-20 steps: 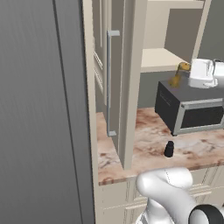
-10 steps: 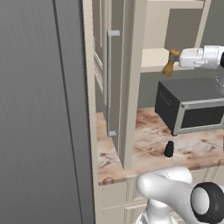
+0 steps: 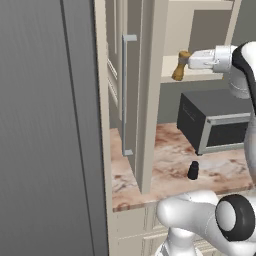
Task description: There are various items on the counter. Only move the condiments/shakers into the cabinet.
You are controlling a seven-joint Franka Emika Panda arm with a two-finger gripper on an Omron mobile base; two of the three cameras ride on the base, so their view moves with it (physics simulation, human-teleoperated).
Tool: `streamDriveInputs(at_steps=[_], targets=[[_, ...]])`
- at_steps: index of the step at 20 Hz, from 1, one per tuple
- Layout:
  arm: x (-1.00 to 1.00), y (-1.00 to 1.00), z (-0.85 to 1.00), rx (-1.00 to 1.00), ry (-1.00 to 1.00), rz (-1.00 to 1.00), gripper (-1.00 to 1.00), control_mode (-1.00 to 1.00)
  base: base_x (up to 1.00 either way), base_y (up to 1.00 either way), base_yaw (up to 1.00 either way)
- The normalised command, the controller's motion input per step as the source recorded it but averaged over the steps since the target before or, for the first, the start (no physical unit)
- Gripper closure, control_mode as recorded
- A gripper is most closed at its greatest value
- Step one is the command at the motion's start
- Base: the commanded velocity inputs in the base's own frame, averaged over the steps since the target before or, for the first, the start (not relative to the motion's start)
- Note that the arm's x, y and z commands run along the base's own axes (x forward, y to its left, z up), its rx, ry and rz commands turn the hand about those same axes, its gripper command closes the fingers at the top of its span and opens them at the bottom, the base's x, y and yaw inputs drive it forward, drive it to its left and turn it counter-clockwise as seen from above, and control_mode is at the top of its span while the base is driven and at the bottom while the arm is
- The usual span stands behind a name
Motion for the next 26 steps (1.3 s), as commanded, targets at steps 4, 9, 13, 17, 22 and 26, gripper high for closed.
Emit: streamDriveInputs(at_steps=[4, 9, 13, 17, 22, 26], targets=[[0.48, 0.33, 0.0, 0.0, 0.0, 0.0, 1.0, -1.0, 0.0, 0.0, 0.0], [0.59, 0.3, 0.0, 0.0, 0.0, 0.0, 1.0, -1.0, 0.0, 0.0, 0.0], [0.62, 0.22, 0.0, 0.0, 0.0, 0.0, 1.0, -1.0, 0.0, 0.0, 0.0], [0.62, 0.02, 0.0, 0.0, 0.0, 0.0, 1.0, -1.0, 0.0, 0.0, 0.0], [0.67, 0.0, 0.0, 0.0, 0.0, 0.0, 1.0, -1.0, 0.0, 0.0, 0.0], [0.49, 0.0, -0.07, 0.0, 0.0, 0.0, 1.0, -1.0, 0.0, 0.0, 0.0]])
